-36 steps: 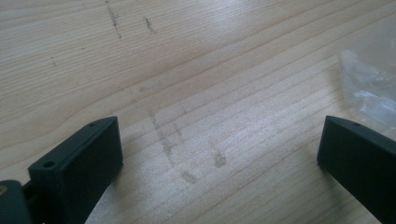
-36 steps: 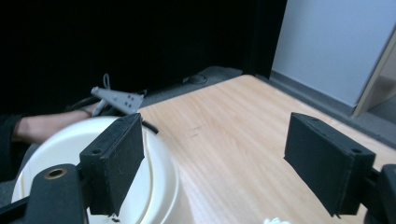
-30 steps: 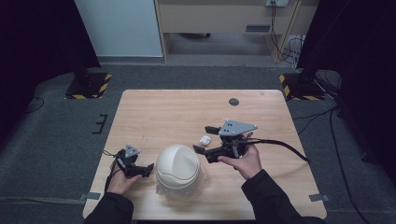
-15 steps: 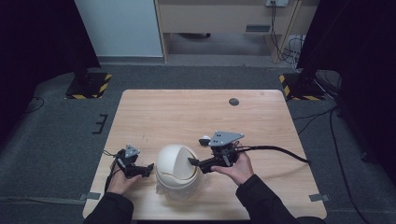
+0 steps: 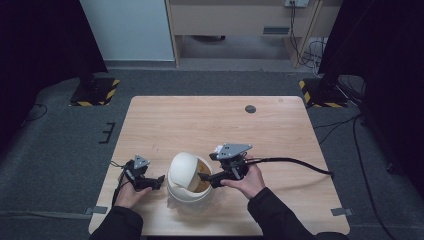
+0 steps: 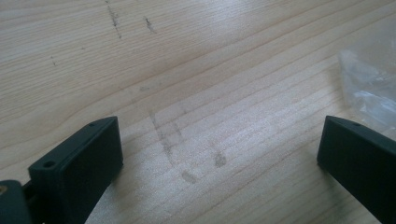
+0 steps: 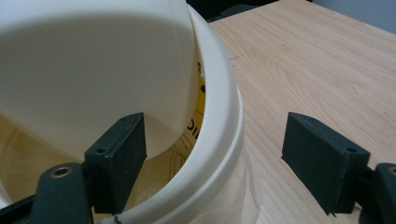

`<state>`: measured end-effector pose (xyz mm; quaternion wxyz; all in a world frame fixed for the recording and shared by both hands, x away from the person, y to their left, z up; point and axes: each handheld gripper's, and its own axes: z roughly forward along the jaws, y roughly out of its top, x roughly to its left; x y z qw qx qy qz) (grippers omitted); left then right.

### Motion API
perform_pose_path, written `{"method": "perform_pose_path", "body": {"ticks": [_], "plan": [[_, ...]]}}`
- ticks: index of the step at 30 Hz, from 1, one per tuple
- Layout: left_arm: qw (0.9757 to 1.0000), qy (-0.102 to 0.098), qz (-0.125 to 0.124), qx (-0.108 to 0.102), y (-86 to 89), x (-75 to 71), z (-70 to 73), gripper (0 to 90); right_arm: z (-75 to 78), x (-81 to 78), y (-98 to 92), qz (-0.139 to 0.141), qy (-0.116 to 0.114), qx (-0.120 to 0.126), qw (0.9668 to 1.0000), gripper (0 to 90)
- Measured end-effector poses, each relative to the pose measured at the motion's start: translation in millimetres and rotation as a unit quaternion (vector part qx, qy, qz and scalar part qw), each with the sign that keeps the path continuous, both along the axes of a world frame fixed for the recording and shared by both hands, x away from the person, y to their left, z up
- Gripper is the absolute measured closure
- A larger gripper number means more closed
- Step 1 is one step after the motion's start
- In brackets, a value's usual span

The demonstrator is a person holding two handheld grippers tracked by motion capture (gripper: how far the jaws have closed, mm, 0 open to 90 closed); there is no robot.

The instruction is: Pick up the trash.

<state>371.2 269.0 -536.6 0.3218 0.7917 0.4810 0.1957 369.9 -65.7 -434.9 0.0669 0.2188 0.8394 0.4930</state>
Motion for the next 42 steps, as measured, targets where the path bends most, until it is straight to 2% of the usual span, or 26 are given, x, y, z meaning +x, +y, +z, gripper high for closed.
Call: {"method": "perform_pose_path", "body": {"ticks": [8,17,20,27,38,42], "plan": [[1.0,0.0,0.0,0.0,0.0,0.0,0.0,0.0,-2.9,0.3,2.4,0.001,0.001,0.005,1.0,23.1],[1.0,0.0,0.0,0.0,0.0,0.0,0.0,0.0,13.4,-3.8,-10.5,0.006,-0.013,0.017,0.9998,23.0],[1.0,0.0,0.0,0.0,0.0,-0.1,0.0,0.0,21.8,-3.9,-22.2,-0.003,-0.02,0.031,0.9993,22.5],[1.0,0.0,0.001,0.0,-0.1,-0.1,0.0,0.0,31.0,4.1,-43.9,-0.036,-0.034,0.044,0.9978,20.0],[1.0,0.0,0.001,0.0,-0.1,-0.2,0.0,0.0,34.3,17.6,-64.9,-0.079,-0.052,0.047,0.9944,19.7],[1.0,0.0,0.001,0.0,-0.1,-0.1,0.0,0.0,32.3,24.4,-65.1,-0.095,-0.065,0.025,0.993,19.0]]}}
